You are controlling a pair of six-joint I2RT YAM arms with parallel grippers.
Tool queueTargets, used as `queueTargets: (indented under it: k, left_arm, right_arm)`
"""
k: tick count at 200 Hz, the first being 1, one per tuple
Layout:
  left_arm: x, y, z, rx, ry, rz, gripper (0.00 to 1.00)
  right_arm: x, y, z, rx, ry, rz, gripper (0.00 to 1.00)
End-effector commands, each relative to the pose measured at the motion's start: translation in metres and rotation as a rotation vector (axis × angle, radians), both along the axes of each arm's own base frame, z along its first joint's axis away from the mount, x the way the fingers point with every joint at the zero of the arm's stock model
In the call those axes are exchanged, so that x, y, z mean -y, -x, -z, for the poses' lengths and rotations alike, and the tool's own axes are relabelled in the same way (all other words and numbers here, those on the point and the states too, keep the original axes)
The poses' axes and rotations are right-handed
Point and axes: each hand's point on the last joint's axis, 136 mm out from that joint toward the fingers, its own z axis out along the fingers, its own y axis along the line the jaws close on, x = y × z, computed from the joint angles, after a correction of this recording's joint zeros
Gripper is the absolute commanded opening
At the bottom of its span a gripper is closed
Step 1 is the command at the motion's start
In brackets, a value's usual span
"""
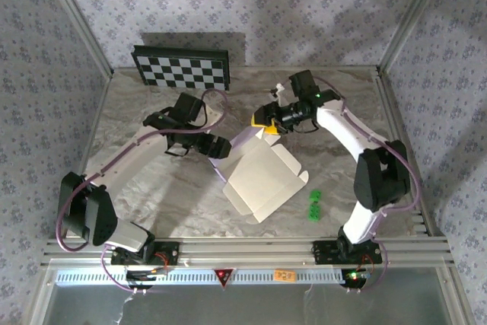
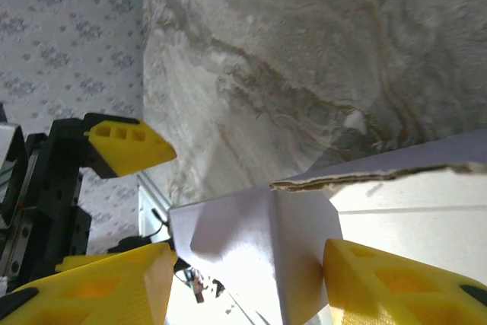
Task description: Fold the paper box
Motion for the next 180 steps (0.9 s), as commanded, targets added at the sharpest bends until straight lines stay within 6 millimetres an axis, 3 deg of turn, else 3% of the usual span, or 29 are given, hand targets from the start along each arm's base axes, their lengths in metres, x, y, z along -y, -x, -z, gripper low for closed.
queueTargets:
  k: [1,52,94,132,180]
  left_arm:
    - [0.015,-0.002,-0.011,0.027,0.027,0.059,0.83]
    - [0.032,-0.012,-0.010,0.041,0.030,0.107,0.84]
    - [0.043,-0.017,0.000,0.003,0.041,0.140,0.83]
    - [0.046,-0.013,0.007,-0.024,0.047,0.157,0.81]
    - [0.051,-0.006,0.007,-0.051,0.074,0.171,0.81]
  right_arm:
    - [0.014,-0.008,0.008,0.056,0.059,0.084,0.57]
    - [-0.012,-0.007,0.033,0.004,-0.019,-0.005,0.55]
    - [-0.038,-0.005,0.025,0.022,-0.089,-0.091,0.54]
    - [0.003,-0.011,0.046,0.044,0.172,0.047,0.57]
    - [0.027,-0.003,0.033,0.118,0.246,0.108,0.59]
